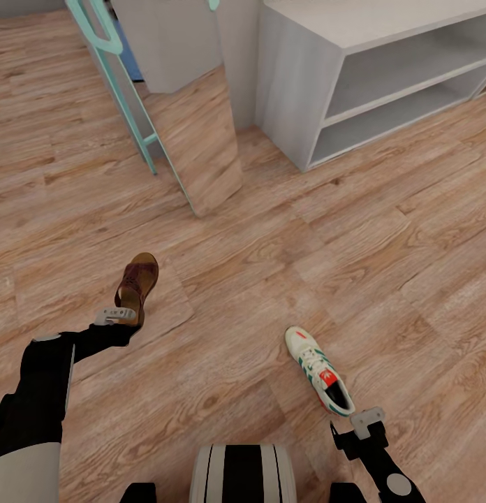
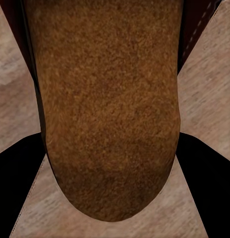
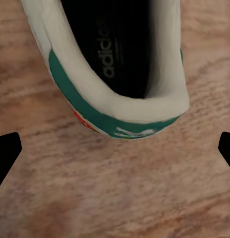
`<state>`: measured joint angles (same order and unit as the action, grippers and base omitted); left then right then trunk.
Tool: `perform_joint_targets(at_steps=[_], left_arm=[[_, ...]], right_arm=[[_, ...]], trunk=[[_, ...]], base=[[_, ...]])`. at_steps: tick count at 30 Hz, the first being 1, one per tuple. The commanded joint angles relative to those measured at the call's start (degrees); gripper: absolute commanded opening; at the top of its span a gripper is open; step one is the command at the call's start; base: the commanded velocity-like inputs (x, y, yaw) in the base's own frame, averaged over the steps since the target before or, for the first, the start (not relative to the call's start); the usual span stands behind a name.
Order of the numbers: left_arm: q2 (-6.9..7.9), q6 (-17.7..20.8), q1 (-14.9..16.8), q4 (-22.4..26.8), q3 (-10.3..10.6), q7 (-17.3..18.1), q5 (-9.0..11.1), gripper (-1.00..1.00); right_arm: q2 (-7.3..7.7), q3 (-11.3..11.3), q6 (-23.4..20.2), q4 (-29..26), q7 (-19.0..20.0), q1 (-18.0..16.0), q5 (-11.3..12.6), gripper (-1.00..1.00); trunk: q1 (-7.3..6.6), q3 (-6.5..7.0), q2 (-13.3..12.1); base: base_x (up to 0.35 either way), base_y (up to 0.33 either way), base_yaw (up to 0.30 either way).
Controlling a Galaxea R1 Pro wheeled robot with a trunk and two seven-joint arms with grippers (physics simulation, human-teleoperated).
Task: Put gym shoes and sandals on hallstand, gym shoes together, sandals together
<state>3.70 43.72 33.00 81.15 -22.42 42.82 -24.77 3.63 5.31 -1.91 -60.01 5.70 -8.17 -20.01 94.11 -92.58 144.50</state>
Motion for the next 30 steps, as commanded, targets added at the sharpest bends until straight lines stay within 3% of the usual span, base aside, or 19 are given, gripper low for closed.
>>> perform_joint_targets(at_steps=[1,16,23,30], left_arm=[[-0.01,0.14,0.04,0.06,-0.08,0.60,-0.54,-1.00],[-0.01,0.12,0.04,0.06,-0.08,0.60,-0.54,-1.00],[-0.01,0.11,0.04,0.06,-0.08,0.60,-0.54,-1.00],[-0.01,0.10,0.04,0.06,-0.08,0.60,-0.54,-1.00]], right_arm=[[-0.03,0.14,-0.20,-0.11,0.37,0.00,-0.56,1.00],[-0.03,0.14,-0.20,-0.11,0.39,0.00,-0.56,1.00],[-0.03,0.14,-0.20,-0.11,0.37,-0.01,-0.56,1.00],[-0.03,0.14,-0.20,-0.11,0.39,-0.03,-0.56,1.00]], trunk=[[0.01,-0.03,0.01],[0.01,-0.06,0.01],[0.19,-1.97,0.11],[0.19,-2.04,0.11]], base=[[0.221,0.000,0.000],[0.054,0.000,0.000],[0.000,0.000,0.000],[0.000,0.000,0.000]])
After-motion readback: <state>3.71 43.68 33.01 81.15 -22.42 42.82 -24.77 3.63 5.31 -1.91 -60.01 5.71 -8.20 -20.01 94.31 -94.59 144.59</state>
